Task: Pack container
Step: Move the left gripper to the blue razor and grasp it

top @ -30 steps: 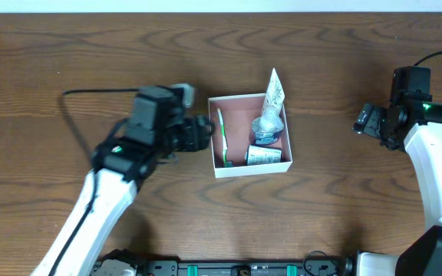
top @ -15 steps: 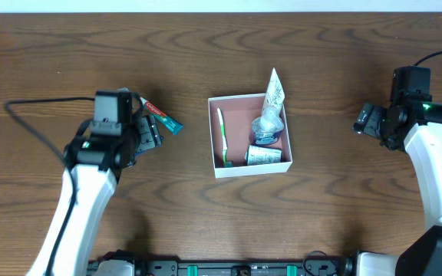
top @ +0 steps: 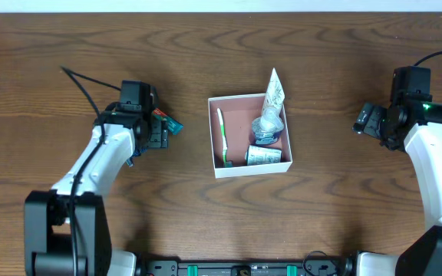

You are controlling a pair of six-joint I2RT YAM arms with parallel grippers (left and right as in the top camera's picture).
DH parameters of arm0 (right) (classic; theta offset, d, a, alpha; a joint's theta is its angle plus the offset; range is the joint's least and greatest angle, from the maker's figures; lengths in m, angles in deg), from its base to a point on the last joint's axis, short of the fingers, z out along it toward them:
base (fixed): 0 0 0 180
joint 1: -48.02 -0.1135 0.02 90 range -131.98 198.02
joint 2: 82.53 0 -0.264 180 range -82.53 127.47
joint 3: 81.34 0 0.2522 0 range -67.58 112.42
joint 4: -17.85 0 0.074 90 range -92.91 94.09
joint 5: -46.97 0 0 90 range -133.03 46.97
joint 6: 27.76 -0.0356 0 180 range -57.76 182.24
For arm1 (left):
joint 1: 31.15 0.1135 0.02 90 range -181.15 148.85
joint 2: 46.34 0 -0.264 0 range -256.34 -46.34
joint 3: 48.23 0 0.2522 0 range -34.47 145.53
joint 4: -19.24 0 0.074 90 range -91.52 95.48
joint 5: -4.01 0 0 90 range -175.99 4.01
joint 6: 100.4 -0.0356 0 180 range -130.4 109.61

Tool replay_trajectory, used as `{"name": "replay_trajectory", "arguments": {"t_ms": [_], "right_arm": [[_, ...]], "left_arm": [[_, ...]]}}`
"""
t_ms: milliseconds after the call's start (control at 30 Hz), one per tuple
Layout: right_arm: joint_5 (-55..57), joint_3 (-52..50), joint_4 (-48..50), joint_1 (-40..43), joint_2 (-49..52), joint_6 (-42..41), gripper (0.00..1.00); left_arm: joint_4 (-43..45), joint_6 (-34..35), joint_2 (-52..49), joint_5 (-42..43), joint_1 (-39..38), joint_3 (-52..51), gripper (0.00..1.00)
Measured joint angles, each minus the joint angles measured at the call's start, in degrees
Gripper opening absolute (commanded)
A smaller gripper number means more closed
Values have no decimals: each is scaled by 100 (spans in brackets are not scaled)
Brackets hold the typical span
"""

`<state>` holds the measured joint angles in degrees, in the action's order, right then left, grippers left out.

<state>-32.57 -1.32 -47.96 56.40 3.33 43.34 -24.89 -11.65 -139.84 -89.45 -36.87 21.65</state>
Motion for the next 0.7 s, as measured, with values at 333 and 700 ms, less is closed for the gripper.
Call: {"name": "replay_trajectory", "arguments": {"t_ms": [333,700], "right_arm": [[0,0,0,0,0,0,99],[2,0,0,0,0,0,99]], "left_arm": [[-35,-525,-442,162,0,0,86],[-278,-649,-527,614,0,0,43]]}}
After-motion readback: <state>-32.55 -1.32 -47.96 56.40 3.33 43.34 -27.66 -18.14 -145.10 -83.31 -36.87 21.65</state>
